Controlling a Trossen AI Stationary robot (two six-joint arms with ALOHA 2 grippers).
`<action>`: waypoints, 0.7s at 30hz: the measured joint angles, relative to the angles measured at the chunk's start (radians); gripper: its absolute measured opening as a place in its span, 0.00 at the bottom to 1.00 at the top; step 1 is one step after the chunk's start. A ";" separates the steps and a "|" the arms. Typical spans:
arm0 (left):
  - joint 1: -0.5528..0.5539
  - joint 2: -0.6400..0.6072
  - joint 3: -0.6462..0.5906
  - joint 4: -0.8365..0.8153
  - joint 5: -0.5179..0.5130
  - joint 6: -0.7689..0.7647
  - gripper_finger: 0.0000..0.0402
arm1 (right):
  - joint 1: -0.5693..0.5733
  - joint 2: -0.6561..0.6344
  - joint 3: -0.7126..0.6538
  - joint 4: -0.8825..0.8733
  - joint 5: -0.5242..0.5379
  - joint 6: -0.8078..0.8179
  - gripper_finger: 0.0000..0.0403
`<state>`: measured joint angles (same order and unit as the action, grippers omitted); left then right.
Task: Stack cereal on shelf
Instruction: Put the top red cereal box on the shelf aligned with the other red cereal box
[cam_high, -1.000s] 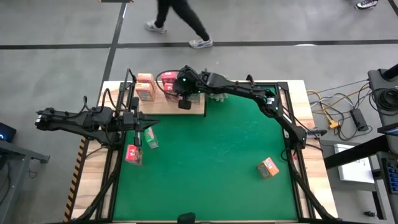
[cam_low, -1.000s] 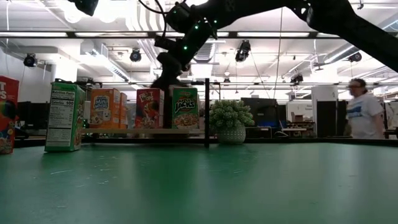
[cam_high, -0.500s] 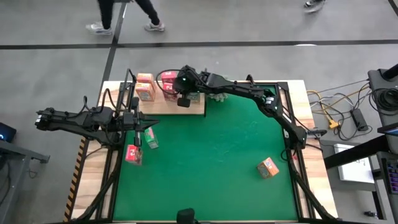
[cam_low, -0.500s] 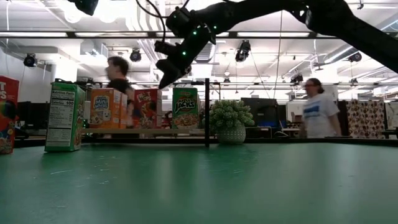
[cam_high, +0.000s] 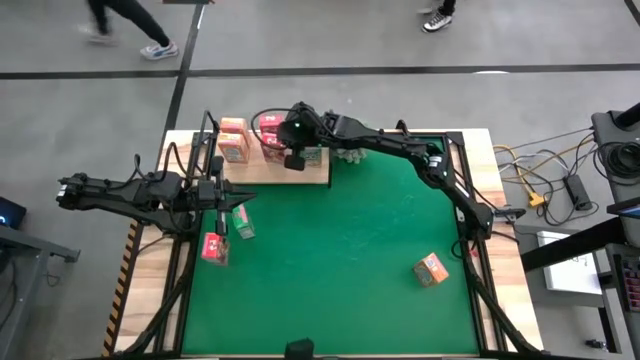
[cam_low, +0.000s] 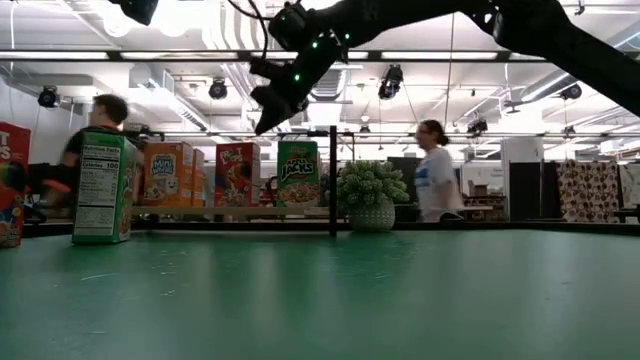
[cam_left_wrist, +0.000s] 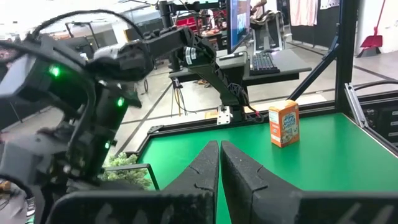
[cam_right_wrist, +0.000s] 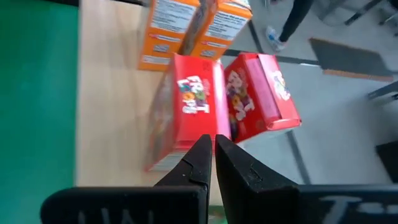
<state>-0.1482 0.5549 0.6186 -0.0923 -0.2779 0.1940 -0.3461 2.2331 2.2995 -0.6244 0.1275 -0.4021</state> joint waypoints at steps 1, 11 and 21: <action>0.000 0.000 0.000 -0.001 0.000 0.000 0.00 | 0.002 -0.003 0.009 -0.021 -0.007 0.013 0.03; 0.000 0.000 0.000 -0.002 0.000 0.004 0.00 | 0.009 -0.004 0.003 -0.055 -0.136 0.054 0.03; 0.000 0.000 0.000 -0.003 0.000 0.004 0.00 | 0.000 0.004 -0.063 0.017 -0.127 0.035 0.03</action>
<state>-0.1479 0.5552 0.6186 -0.0948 -0.2779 0.1979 -0.3459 2.2368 2.2366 -0.6078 0.0008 -0.3674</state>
